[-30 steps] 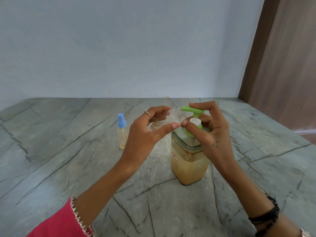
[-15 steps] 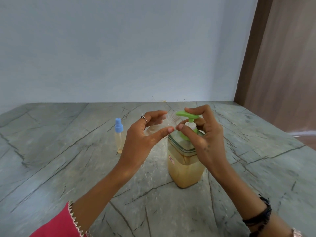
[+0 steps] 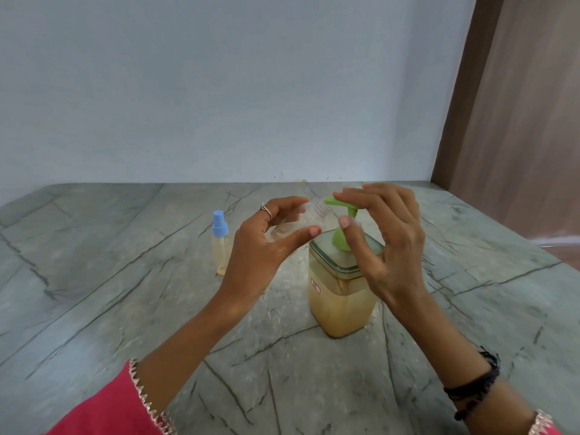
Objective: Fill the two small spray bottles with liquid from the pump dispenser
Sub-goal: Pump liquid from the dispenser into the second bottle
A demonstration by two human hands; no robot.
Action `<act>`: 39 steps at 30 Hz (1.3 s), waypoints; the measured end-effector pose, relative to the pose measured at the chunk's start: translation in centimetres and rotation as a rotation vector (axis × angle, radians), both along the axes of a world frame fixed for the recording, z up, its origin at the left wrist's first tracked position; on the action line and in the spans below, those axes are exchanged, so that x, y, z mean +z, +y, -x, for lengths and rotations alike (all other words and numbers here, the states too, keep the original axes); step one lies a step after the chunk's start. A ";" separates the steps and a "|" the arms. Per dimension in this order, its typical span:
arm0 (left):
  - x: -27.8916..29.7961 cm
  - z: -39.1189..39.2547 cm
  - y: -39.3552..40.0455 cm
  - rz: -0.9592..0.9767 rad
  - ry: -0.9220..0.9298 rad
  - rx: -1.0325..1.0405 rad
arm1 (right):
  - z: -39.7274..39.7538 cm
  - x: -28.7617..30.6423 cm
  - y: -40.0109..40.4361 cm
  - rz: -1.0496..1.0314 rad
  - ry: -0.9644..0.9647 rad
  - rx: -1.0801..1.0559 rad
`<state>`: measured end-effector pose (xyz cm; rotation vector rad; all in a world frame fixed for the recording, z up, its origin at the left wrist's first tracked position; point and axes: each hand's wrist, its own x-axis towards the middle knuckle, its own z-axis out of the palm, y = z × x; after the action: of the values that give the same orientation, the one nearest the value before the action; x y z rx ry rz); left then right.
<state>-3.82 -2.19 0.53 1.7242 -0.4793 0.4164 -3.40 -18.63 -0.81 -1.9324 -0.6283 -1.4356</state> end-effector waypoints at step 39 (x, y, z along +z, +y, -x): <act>0.1 0.2 0.0 -0.049 -0.035 0.008 | 0.3 1.0 1.0 -0.179 0.027 -0.005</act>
<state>-4.00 -2.20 0.65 1.7686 -0.5121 0.4449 -3.74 -17.63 0.18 -1.8115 -0.4668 -1.4166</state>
